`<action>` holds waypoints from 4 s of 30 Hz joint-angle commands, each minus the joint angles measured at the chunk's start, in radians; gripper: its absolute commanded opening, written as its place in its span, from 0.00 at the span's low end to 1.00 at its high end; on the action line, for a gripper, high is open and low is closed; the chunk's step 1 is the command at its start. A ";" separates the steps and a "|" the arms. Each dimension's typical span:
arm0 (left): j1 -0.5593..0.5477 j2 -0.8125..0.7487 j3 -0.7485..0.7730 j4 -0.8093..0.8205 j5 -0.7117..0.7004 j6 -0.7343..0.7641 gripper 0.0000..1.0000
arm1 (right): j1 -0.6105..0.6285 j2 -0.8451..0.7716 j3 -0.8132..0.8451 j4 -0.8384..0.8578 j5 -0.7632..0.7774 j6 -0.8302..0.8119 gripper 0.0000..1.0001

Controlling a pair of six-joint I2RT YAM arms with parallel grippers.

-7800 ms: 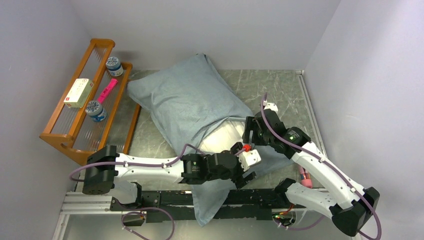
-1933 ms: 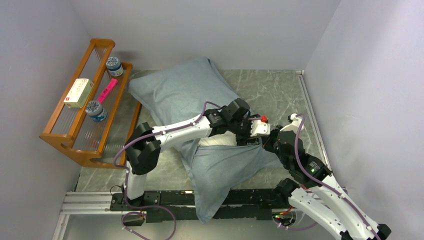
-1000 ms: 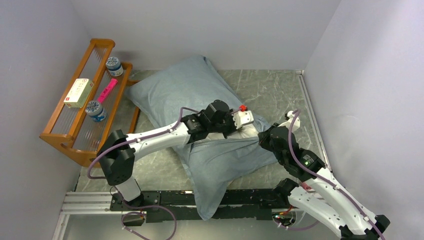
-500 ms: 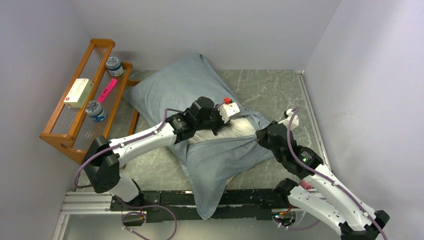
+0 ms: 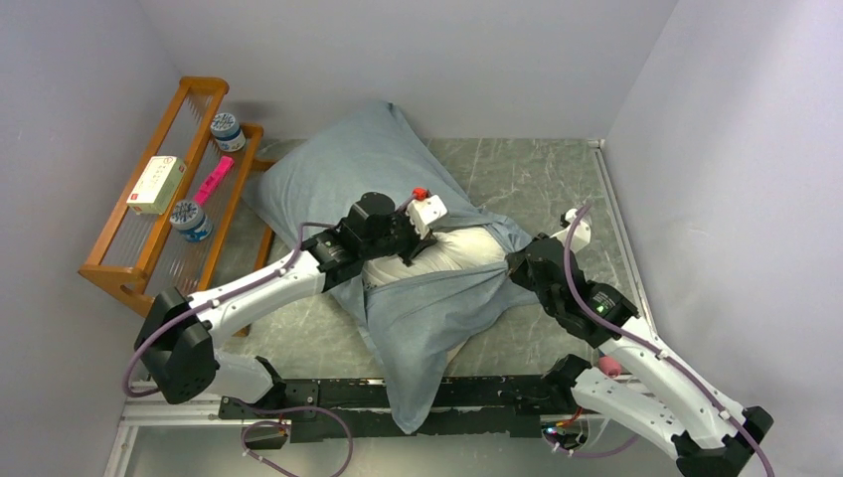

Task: Remove the pillowcase from the pillow
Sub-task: Remove the pillow from the pillowcase.

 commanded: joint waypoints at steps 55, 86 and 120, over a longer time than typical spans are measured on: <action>-0.069 0.087 0.240 0.033 0.254 0.166 0.82 | -0.223 -0.049 -0.219 0.564 -0.564 -0.523 0.00; -0.101 0.457 0.489 -0.156 0.291 0.330 0.79 | -0.224 -0.092 -0.242 0.563 -0.563 -0.521 0.00; -0.004 0.003 0.023 -0.048 -0.077 0.150 0.05 | -0.228 -0.056 -0.158 0.213 0.074 -0.320 0.00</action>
